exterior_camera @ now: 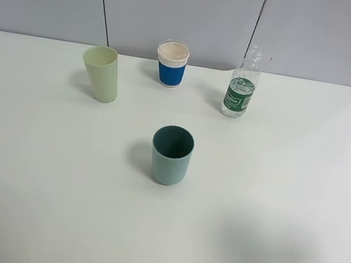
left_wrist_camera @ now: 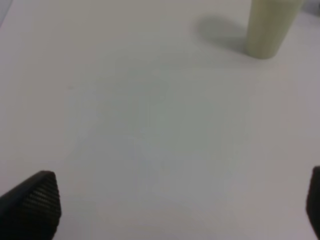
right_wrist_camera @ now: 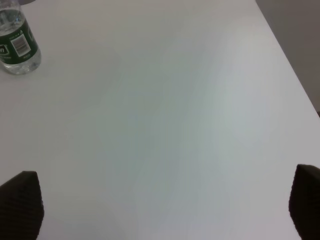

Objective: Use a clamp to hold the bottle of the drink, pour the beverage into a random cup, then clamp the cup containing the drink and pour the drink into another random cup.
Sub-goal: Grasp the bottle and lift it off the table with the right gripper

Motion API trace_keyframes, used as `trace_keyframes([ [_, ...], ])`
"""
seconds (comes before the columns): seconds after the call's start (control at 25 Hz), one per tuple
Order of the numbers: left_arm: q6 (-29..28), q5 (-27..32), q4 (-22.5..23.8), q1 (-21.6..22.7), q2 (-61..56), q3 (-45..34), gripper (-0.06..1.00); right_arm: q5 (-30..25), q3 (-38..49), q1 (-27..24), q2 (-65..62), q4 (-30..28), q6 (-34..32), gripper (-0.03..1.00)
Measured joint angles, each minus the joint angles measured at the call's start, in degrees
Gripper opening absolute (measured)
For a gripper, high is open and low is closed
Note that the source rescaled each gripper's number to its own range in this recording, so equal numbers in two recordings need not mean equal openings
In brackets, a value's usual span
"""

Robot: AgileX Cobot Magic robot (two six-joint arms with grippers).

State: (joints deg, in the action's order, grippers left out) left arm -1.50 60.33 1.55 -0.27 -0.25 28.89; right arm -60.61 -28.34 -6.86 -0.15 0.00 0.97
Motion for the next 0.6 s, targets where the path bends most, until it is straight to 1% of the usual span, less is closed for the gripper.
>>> trace_keyframes([
  [0.6,0.0,0.0,0.0,0.0,0.0,0.0,1.0,0.0,0.0,0.0,0.0,0.0,0.0,0.96],
])
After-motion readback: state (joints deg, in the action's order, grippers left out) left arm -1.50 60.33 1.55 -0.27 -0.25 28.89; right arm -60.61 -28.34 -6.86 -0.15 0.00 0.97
